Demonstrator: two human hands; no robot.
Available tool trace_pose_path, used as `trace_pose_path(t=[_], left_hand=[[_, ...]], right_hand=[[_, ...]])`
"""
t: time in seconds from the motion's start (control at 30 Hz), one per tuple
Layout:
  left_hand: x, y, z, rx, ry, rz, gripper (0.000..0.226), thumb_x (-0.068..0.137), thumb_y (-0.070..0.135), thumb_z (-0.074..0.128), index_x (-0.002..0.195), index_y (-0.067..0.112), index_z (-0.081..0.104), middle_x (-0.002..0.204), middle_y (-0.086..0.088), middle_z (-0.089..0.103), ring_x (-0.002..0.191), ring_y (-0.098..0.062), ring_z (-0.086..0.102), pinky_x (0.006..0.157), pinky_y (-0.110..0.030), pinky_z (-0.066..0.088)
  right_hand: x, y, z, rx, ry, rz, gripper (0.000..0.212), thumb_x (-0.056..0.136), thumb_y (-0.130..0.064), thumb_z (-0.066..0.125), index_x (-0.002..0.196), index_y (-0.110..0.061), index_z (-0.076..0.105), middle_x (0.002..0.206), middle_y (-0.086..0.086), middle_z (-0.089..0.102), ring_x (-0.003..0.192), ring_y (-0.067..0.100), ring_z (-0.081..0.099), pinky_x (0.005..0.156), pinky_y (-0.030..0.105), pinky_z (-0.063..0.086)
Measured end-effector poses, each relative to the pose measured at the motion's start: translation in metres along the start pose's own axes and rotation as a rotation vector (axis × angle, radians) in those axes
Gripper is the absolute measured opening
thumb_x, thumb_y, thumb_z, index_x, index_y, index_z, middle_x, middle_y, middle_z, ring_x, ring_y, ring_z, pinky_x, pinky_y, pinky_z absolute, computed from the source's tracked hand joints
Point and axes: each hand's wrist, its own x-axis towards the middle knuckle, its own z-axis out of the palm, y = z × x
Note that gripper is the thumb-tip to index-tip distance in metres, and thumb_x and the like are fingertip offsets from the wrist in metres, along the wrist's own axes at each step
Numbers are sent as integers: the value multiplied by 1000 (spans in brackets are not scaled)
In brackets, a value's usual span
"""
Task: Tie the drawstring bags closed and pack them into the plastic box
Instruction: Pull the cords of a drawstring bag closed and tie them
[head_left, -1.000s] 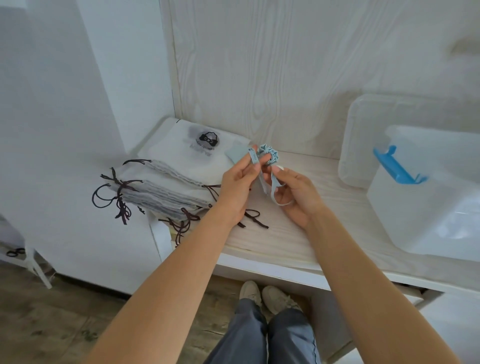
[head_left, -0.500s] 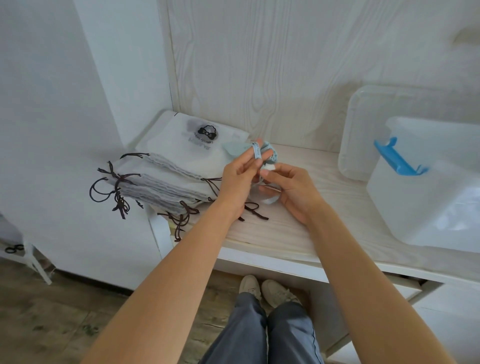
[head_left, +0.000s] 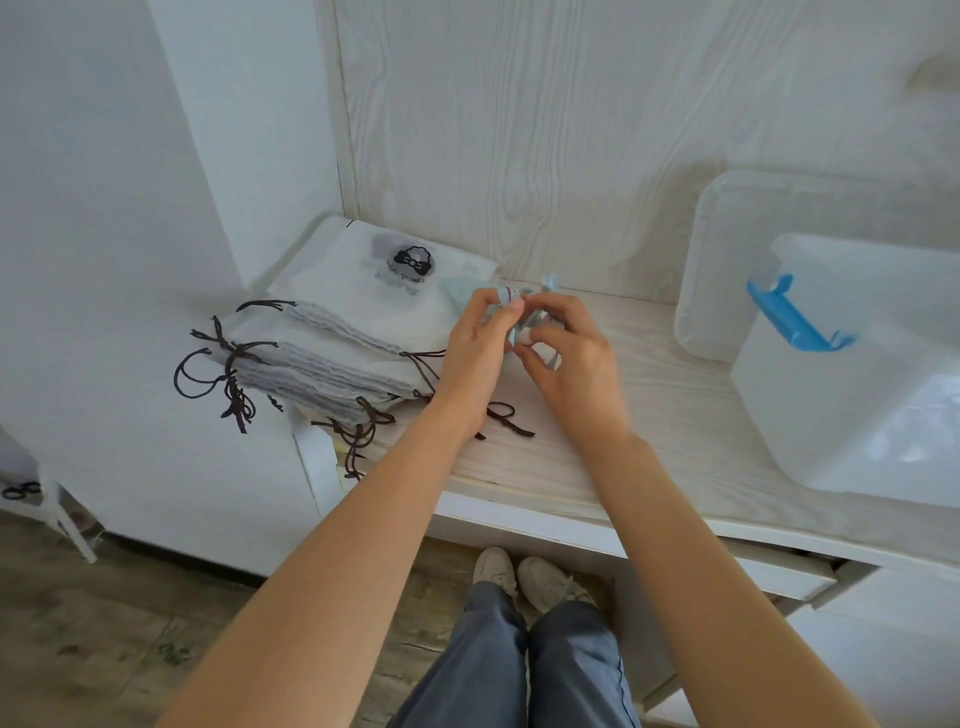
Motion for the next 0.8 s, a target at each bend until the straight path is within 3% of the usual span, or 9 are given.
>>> trace_pose_path(t=[0.17, 0.3, 0.4, 0.5, 0.63, 0.7, 0.8], left_hand=[[-2, 2, -1, -37, 8, -27, 16, 94, 14, 49, 78, 16, 48, 72, 6, 59, 59, 1, 54, 58, -12, 42], [-1, 4, -2, 80, -62, -89, 28, 93, 17, 48, 67, 18, 55, 69, 5, 57, 64, -3, 51, 63, -17, 39], [-1, 13, -3, 207, -119, -101, 27, 93, 19, 49, 70, 20, 63, 62, 15, 61, 62, 2, 55, 63, -13, 41], [6, 25, -12, 294, -138, -124, 22, 88, 14, 51, 87, 8, 72, 77, 1, 70, 72, -12, 59, 65, -19, 48], [17, 40, -20, 605, -216, -56, 25, 84, 5, 47, 89, -11, 66, 92, -23, 69, 71, -18, 67, 70, -27, 58], [22, 48, -19, 831, -277, 31, 26, 85, 2, 43, 78, -4, 67, 82, -21, 69, 67, -19, 67, 67, -30, 57], [26, 55, -17, 1086, -306, 186, 26, 82, 0, 42, 68, 8, 63, 64, -14, 53, 55, -19, 49, 58, -29, 41]], right_hand=[[0, 1, 3, 22, -22, 22, 3, 74, 0, 71, 77, 0, 70, 115, 19, 58, 97, 7, 53, 89, -1, 34], [-2, 2, 2, 23, -60, 54, 5, 73, -1, 70, 78, 0, 72, 118, 19, 59, 99, 9, 53, 91, -1, 32], [-2, 2, 1, 33, -70, 53, 5, 73, -1, 69, 77, 0, 72, 118, 19, 59, 99, 14, 55, 92, 0, 33], [-2, 5, 1, 46, -58, 60, 5, 74, -6, 69, 76, -1, 70, 117, 19, 60, 100, 14, 55, 93, 1, 34], [-1, 7, 0, 45, -76, 71, 4, 72, -2, 73, 74, -1, 70, 116, 17, 61, 96, 12, 56, 90, -1, 34], [0, 6, 0, 44, -75, 68, 5, 72, 1, 73, 75, -2, 70, 117, 17, 61, 94, 11, 57, 89, -2, 34], [1, 4, -2, 32, -60, 97, 6, 73, 2, 73, 73, -1, 68, 119, 17, 60, 84, 10, 58, 84, -5, 32]])
